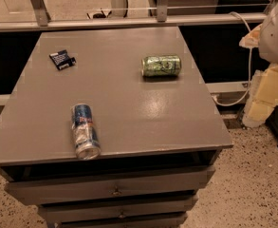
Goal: Place green can upright
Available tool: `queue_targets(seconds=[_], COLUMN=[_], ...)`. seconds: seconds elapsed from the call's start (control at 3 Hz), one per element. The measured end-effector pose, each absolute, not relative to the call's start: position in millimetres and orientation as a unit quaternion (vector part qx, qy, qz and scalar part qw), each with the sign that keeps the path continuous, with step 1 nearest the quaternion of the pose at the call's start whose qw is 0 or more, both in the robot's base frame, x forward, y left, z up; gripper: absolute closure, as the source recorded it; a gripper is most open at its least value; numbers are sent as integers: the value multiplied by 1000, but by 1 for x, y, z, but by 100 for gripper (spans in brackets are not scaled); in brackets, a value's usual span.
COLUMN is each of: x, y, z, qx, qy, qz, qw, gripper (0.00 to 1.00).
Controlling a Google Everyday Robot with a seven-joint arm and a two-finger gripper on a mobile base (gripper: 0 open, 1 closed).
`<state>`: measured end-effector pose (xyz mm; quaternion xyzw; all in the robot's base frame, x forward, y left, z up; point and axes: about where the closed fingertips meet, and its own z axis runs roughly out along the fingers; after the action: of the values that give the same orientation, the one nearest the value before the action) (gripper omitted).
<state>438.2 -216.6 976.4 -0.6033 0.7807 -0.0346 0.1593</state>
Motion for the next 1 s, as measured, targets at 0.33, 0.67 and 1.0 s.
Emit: queue_targets(seconds=[0.33, 0.67, 1.0], x=[438, 459, 501], y=[-217, -200, -169], z=[976, 972, 962], qx=[-603, -608, -614], qy=[781, 772, 759], qz=[-35, -27, -11], qw=[159, 182, 216], gripper=[0, 0, 0])
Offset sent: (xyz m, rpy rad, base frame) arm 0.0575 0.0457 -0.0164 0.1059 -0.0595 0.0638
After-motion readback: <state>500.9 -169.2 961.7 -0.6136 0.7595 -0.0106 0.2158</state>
